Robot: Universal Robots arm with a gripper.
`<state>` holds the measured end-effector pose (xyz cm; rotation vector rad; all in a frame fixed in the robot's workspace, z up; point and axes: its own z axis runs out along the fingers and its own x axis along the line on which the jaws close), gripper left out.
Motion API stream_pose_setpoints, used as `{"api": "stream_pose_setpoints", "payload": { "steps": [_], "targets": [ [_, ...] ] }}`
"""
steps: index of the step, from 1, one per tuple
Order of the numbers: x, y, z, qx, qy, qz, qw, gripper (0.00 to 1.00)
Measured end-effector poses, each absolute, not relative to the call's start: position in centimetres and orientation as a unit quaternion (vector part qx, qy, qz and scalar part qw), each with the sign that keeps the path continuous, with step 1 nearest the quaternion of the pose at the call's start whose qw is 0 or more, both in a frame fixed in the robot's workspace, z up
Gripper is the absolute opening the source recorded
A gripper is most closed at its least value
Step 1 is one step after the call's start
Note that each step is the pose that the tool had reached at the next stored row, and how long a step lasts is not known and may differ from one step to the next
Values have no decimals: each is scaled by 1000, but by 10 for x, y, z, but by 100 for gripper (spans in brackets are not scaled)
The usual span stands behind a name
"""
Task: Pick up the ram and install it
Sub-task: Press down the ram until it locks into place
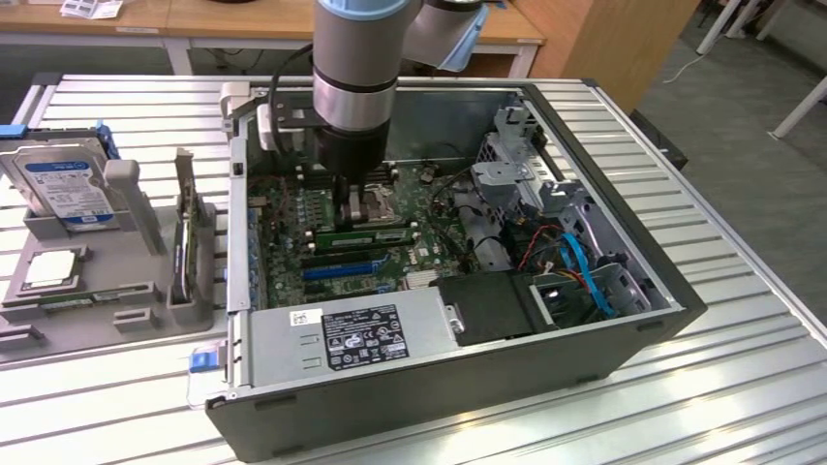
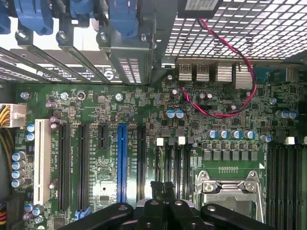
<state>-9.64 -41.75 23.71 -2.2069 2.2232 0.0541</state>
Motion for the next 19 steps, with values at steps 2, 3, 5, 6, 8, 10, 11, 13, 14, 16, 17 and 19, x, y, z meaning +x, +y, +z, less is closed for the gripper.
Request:
{"api": "stream_pose_setpoints", "payload": {
  "steps": [2,3,5,6,8,10,11,13,14,16,17,19],
  "targets": [
    [-97,-418,236,-704,710,17,4,10],
    [-97,-418,236,-704,710,17,4,10],
    [-97,-418,235,-704,710,17,4,10],
    [-97,-418,235,-704,710,17,4,10],
    [-97,-418,234,-704,710,17,4,10],
    [-97,-418,234,-704,710,17,4,10],
    [-97,-418,233,-704,710,17,4,10],
    [-97,-418,233,-704,710,17,4,10],
    [-97,-418,233,-704,710,17,4,10],
    [-97,-418,233,-704,710,17,4,10],
    [-97,-418,233,-704,710,17,4,10],
    [-97,-418,232,-704,710,17,4,10]
  ]
}}
